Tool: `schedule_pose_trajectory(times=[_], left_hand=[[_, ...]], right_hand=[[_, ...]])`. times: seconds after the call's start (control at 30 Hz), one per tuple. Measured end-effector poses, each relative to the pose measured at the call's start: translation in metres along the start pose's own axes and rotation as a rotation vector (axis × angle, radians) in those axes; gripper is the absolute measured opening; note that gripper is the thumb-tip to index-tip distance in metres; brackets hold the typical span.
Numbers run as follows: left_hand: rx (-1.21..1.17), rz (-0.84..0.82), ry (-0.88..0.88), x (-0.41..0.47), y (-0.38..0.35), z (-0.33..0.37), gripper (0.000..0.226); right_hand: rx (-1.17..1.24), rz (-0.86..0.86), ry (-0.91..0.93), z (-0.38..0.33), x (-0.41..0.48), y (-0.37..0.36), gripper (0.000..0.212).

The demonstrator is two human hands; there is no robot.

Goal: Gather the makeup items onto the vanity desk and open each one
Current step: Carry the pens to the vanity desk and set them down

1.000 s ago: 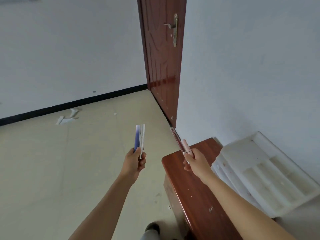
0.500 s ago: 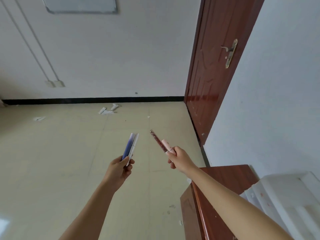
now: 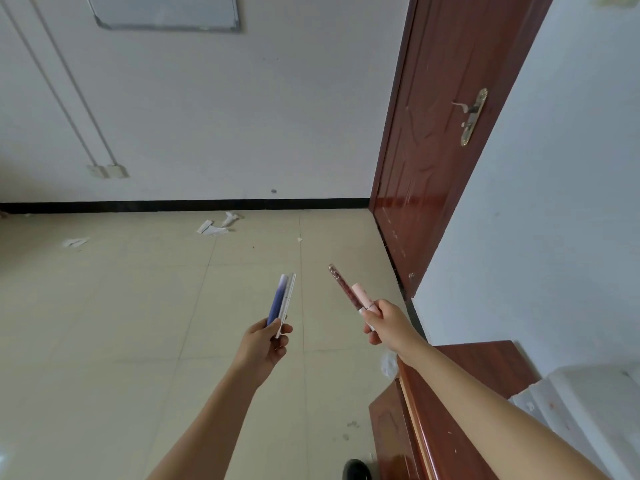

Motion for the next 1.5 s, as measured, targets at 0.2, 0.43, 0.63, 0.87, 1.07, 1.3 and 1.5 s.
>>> schedule_pose_trajectory(times=[0.2, 0.43, 0.63, 0.87, 1.07, 1.3, 1.5], left_hand=[[0.017, 0.044, -0.025, 0.051, -0.021, 0.03, 0.018], [-0.034, 0.136, -0.083, 0.117, -0.042, 0.078, 0.019], [-0.088, 0.225, -0.106, 0.157, -0.029, 0.11, 0.02], [-0.177, 0.265, -0.122, 0.211, -0.003, 0.157, 0.017], [-0.242, 0.273, -0.107, 0.265, 0.005, 0.198, 0.017], [-0.285, 0.324, -0.108, 0.32, -0.004, 0.229, 0.017], [-0.422, 0.466, -0.223, 0.358, -0.01, 0.256, 0.016]], right_hand=[[-0.033, -0.024, 0.029, -0.01, 0.07, 0.019, 0.013], [-0.061, -0.139, 0.102, -0.044, 0.172, 0.031, 0.014], [-0.077, -0.228, 0.117, -0.066, 0.248, 0.017, 0.021], [-0.131, -0.311, 0.112, -0.086, 0.331, -0.013, 0.014], [-0.16, -0.305, 0.135, -0.116, 0.396, -0.015, 0.012], [-0.195, -0.402, 0.148, -0.127, 0.471, -0.024, 0.013], [-0.209, -0.574, 0.252, -0.157, 0.55, -0.041, 0.014]])
Point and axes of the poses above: each hand's wrist, its own x-axis towards the middle knuckle, its own y-axis out of the back of the hand, z = x × y, the point moved 10 cm from there along x, towards the middle knuckle, and after that the axes turned 7 degrees about y, right-handed, at the moved point
